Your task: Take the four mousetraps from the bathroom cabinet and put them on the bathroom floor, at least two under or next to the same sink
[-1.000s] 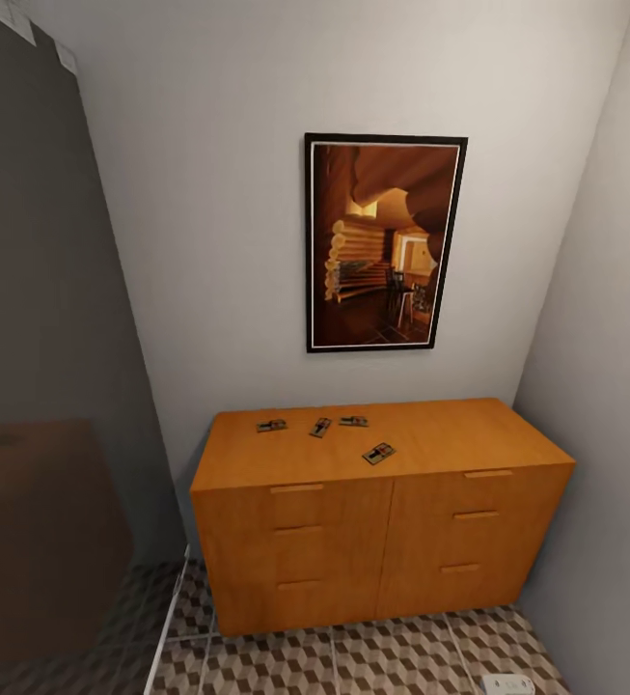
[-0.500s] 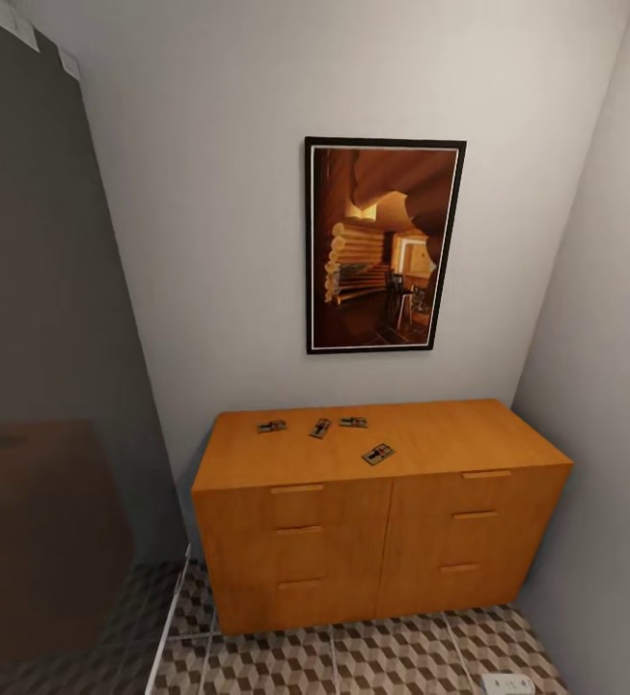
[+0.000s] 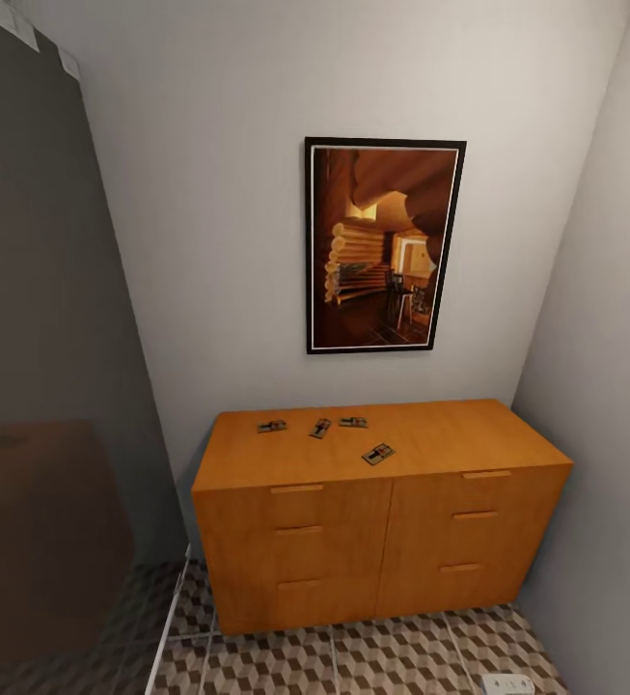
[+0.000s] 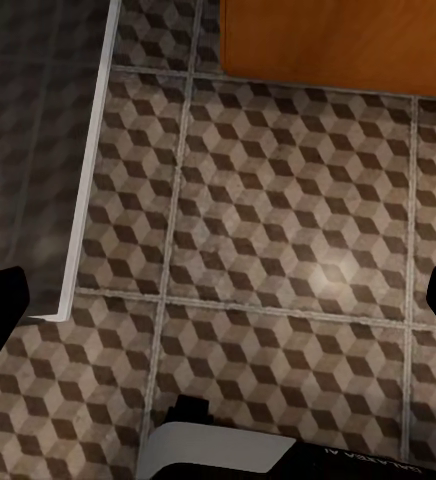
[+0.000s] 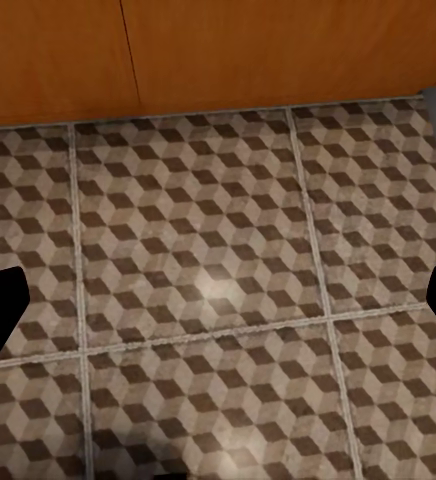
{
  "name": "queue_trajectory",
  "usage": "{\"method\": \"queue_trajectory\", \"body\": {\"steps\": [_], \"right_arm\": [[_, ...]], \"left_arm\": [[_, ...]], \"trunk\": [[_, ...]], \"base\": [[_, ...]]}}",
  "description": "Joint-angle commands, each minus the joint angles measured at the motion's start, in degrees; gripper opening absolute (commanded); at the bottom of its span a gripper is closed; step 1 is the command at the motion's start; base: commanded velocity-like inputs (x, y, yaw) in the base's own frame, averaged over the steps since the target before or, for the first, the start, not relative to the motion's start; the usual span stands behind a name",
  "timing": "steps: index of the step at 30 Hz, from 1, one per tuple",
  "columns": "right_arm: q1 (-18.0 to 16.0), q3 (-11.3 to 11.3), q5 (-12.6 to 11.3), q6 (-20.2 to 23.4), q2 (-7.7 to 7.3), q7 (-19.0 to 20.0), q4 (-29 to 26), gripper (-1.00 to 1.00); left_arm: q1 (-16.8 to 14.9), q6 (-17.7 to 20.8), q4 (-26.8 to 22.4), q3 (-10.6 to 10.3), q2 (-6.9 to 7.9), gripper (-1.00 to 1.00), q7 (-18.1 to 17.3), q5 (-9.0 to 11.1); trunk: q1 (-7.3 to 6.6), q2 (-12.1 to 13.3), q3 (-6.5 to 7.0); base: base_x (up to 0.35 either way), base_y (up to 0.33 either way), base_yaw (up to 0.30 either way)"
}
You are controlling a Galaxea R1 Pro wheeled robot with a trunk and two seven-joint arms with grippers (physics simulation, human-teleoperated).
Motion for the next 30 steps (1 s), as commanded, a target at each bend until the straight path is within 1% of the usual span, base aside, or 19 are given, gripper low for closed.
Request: {"method": "queue_trajectory", "body": {"steps": [1,30], "right_arm": [[-0.02,-0.19,0.11,-0.20,0.03,0.04,0.06,1.00],[-0.02,-0.21,0.15,-0.20,0.02,0.04,0.07,1.00]], "left_arm": [[0.00,0.32,-0.11,0.15,-0.05,1.00,0.04,-0.05],[0.00,0.32,-0.04,0.20,-0.05,1.00,0.04,-0.12]], "trunk": [[0.02,-0.04,-0.02],[0.02,-0.04,-0.02]], "base": [[0.000,0.000,0.000],[0.000,0.000,0.000]]}}
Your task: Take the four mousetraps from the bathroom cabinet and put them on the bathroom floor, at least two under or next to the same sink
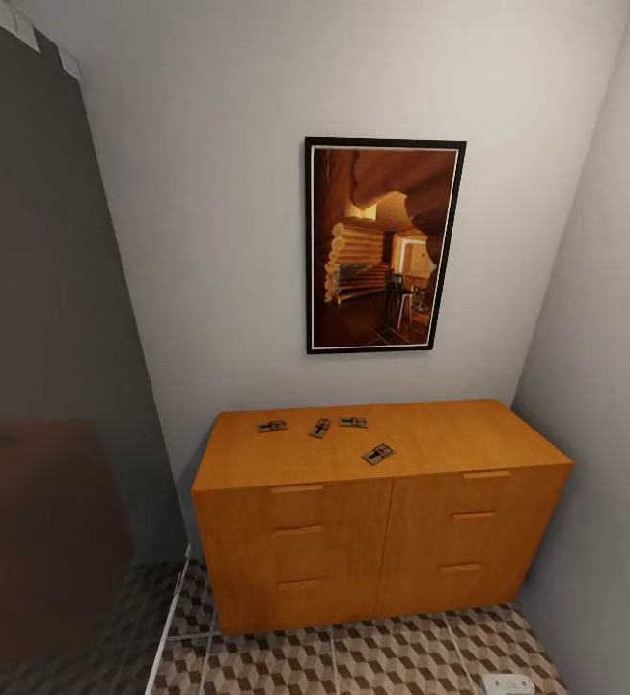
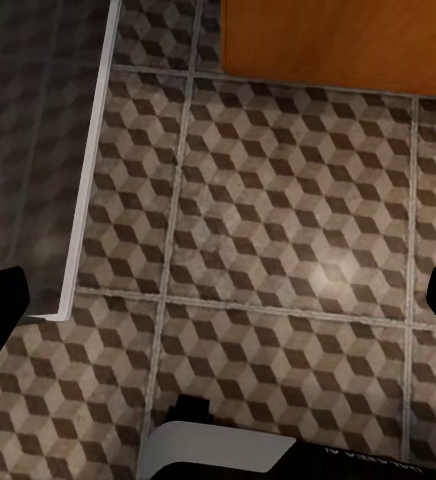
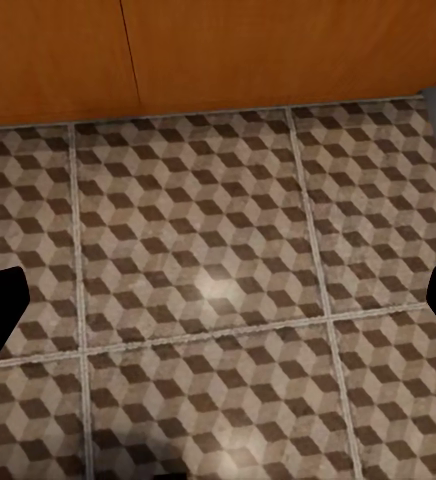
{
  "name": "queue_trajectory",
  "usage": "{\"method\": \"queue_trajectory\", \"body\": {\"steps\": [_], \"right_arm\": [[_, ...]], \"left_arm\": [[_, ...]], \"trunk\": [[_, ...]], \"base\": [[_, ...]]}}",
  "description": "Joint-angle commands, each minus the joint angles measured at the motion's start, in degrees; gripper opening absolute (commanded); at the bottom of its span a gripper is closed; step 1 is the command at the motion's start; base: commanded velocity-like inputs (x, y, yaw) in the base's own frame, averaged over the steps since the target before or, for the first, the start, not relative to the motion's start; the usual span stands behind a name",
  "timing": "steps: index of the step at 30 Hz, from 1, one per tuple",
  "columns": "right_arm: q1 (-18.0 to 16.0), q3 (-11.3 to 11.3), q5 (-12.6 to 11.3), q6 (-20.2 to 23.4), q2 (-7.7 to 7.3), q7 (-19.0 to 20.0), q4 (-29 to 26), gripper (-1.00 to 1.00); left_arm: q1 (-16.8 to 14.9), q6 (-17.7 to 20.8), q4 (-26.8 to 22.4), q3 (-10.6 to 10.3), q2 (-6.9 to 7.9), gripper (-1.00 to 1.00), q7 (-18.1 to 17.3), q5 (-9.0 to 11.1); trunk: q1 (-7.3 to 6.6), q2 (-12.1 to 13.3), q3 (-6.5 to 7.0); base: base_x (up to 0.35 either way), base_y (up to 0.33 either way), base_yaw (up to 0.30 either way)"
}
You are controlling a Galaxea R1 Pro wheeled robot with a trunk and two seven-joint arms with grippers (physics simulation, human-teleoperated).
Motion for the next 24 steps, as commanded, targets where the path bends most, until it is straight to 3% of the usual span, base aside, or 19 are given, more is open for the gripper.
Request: {"method": "queue_trajectory", "body": {"steps": [1,24], "right_arm": [[-0.02,-0.20,0.13,-0.20,0.03,0.04,0.05,1.00],[-0.02,-0.23,0.16,-0.20,0.01,-0.24,0.05,1.00]], "left_arm": [[0.00,0.32,-0.10,0.15,-0.05,1.00,0.04,-0.07],[0.00,-0.12,-0.12,0.29,-0.05,1.00,0.04,0.20]], "trunk": [[0.02,-0.04,-0.02],[0.02,-0.04,-0.02]], "base": [[0.000,0.000,0.000],[0.000,0.000,0.000]]}}
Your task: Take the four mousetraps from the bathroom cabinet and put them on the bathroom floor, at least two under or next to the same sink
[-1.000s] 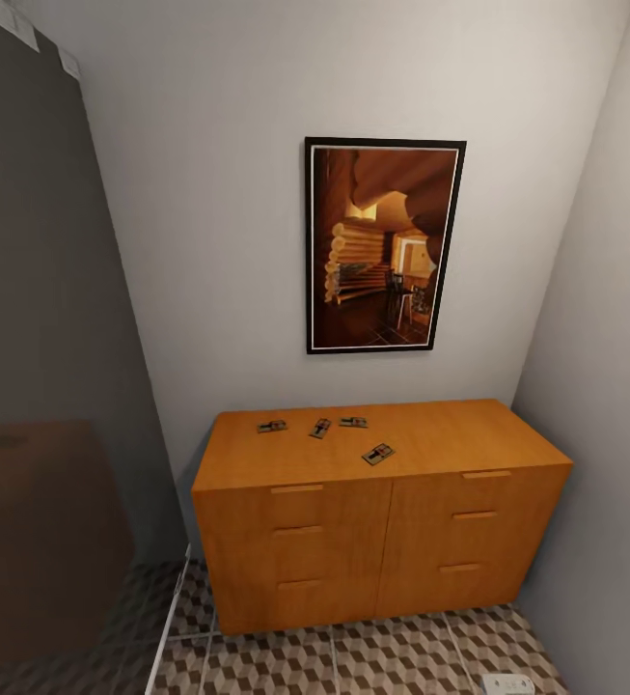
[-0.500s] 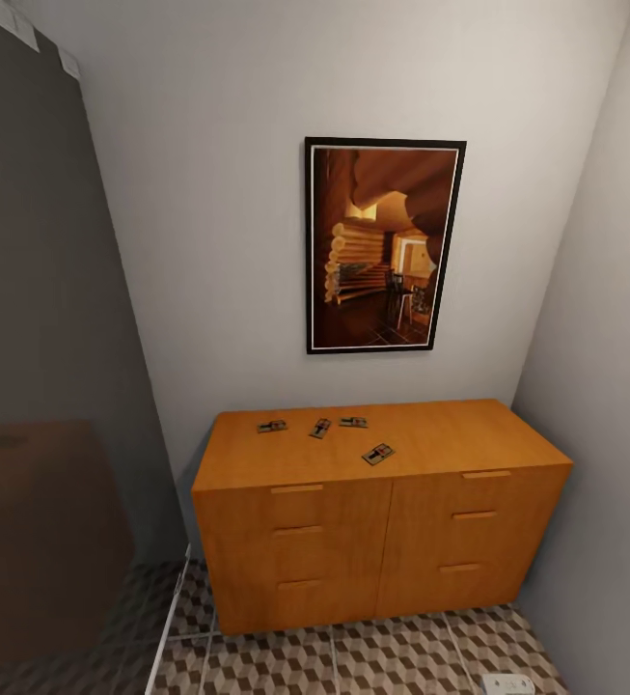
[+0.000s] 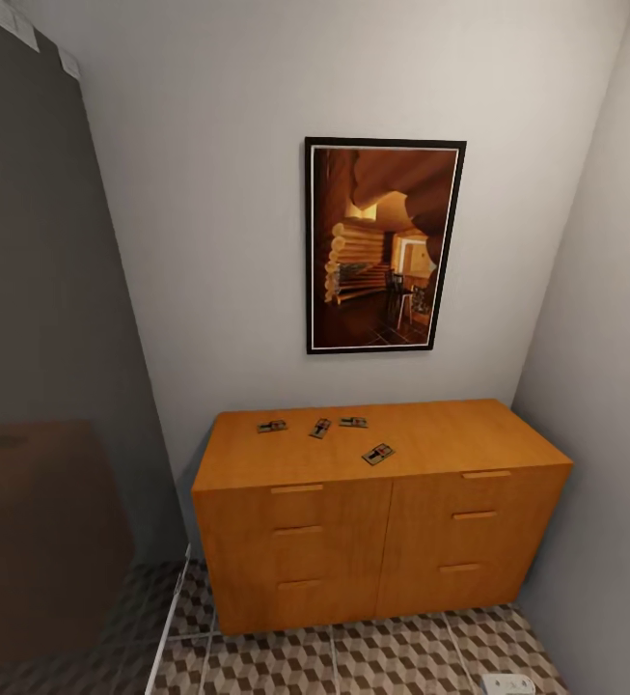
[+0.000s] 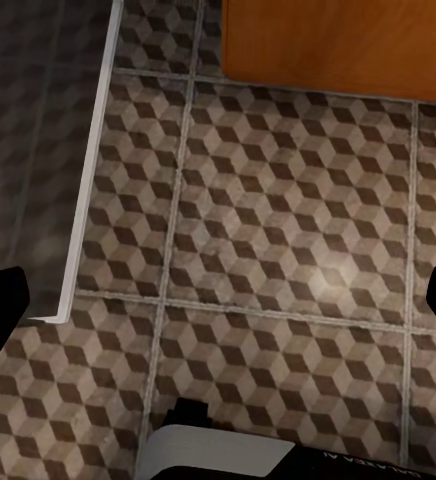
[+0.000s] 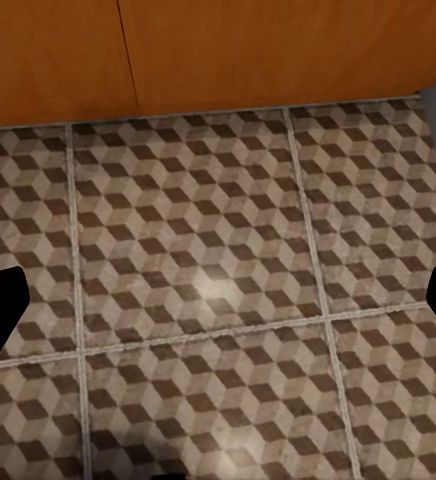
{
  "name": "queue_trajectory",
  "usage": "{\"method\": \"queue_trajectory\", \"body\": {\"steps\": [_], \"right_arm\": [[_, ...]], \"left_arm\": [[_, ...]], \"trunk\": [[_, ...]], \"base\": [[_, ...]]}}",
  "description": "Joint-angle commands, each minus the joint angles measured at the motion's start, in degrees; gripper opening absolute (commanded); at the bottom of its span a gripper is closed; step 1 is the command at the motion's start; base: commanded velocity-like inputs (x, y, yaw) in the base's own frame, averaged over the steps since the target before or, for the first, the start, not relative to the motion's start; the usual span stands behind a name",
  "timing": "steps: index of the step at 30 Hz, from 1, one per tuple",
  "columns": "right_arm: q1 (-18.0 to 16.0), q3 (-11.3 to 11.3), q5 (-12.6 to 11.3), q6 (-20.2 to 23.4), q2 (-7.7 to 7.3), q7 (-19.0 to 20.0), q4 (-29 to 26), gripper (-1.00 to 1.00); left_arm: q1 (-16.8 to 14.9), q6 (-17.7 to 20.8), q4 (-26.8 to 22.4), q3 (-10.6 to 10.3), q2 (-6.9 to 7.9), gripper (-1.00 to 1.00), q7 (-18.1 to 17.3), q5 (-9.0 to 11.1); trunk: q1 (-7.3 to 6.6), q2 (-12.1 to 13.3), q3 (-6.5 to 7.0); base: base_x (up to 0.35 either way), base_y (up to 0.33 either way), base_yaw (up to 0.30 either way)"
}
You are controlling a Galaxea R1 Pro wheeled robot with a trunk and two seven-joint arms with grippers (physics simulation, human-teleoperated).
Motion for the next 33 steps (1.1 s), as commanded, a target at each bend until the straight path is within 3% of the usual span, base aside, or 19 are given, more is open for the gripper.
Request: {"method": "queue_trajectory", "body": {"steps": [1,26,33], "right_arm": [[-0.02,-0.17,0.13,-0.19,0.00,-0.04,0.06,1.00],[-0.02,-0.13,0.13,-0.19,0.03,-0.23,0.06,1.00],[-0.02,-0.12,0.13,-0.19,0.04,-0.23,0.06,1.00]], "left_arm": [[0.00,0.31,-0.10,0.16,-0.05,1.00,0.04,-0.04],[0.00,0.05,-0.08,0.17,-0.05,1.00,0.04,0.02],[0.00,-0.92,-0.09,0.21,0.00,1.00,-0.06,-0.13]], "trunk": [[0.02,-0.04,-0.02],[0.02,-0.04,-0.02],[0.02,-0.04,-0.02]], "base": [[0.000,0.000,0.000],[0.000,0.000,0.079],[0.000,0.000,0.206]]}}
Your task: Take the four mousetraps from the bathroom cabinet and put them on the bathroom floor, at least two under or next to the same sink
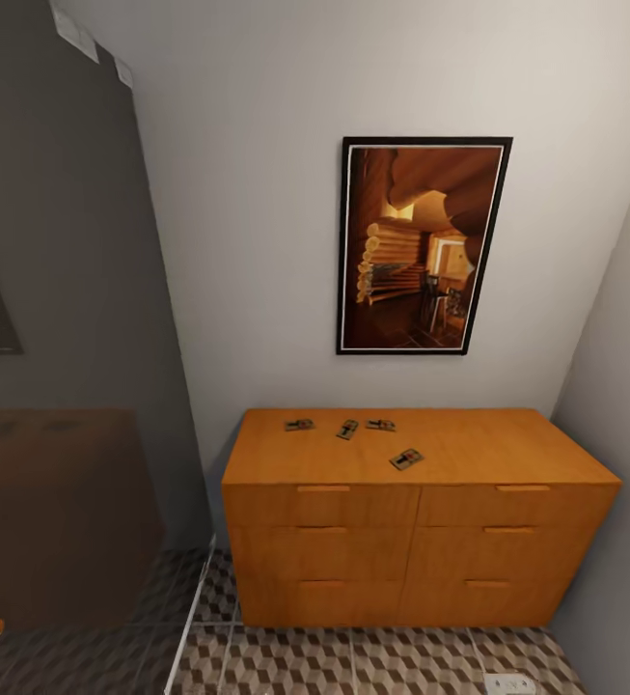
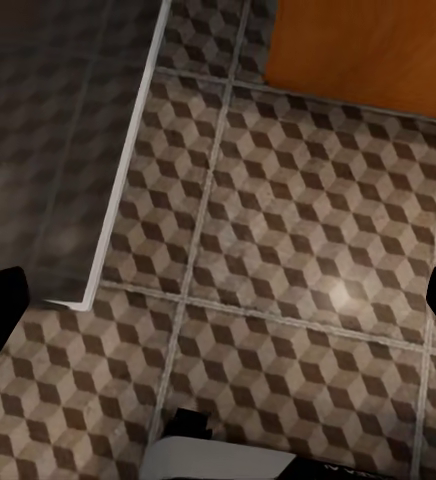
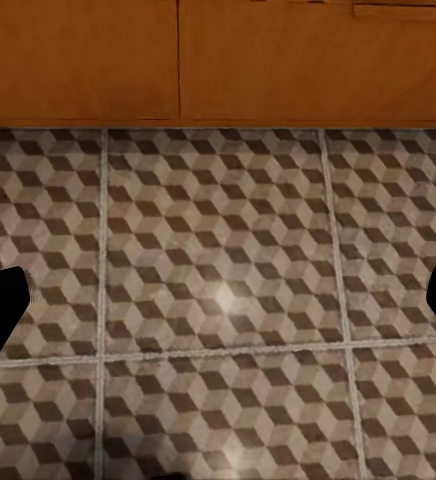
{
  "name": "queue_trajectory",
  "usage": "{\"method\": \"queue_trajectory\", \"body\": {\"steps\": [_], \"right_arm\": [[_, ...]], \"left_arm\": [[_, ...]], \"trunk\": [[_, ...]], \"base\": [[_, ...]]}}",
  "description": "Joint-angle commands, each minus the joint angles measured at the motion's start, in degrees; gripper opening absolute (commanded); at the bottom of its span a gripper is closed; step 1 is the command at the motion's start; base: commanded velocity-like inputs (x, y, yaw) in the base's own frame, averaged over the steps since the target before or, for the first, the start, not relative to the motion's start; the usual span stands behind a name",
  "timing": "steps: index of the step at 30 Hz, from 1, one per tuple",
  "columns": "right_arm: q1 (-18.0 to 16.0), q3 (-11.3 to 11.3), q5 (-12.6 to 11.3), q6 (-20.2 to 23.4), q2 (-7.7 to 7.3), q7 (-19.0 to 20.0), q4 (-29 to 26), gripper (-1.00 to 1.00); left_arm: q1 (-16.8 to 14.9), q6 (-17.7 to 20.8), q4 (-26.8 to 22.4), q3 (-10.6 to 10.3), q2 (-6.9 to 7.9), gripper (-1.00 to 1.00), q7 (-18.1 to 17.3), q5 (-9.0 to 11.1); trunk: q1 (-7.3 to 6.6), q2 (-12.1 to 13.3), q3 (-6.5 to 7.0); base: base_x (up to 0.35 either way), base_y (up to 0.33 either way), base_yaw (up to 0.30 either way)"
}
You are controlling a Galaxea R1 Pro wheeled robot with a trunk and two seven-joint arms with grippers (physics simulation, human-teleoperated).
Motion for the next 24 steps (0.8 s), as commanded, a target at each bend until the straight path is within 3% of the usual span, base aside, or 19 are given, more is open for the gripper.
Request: {"method": "queue_trajectory", "body": {"steps": [1,11,18,24], "right_arm": [[0.00,-0.16,0.13,-0.18,0.02,-0.01,0.03,1.00],[0.00,-0.18,0.13,-0.18,0.01,-0.01,0.03,1.00],[0.00,-0.19,0.13,-0.18,-0.01,-0.01,0.04,1.00],[0.00,-0.17,0.13,-0.18,-0.01,-0.01,0.03,1.00]], "left_arm": [[-0.01,0.18,-0.07,0.09,-0.01,1.00,-0.09,-0.02],[-0.01,0.07,-0.06,0.02,-0.07,1.00,-0.56,-0.03],[-0.01,-0.03,-0.04,0.01,-0.05,1.00,-0.52,-0.06],[-0.01,-0.04,0.00,-0.04,-0.09,1.00,-0.43,-0.18]], "trunk": [[0.02,-0.04,-0.02],[0.02,-0.04,-0.02],[0.02,-0.04,-0.02],[0.02,-0.04,-0.02]], "base": [[0.000,0.000,0.265],[0.000,0.000,0.240],[0.000,-0.019,0.033],[0.000,-0.203,0.004]]}}
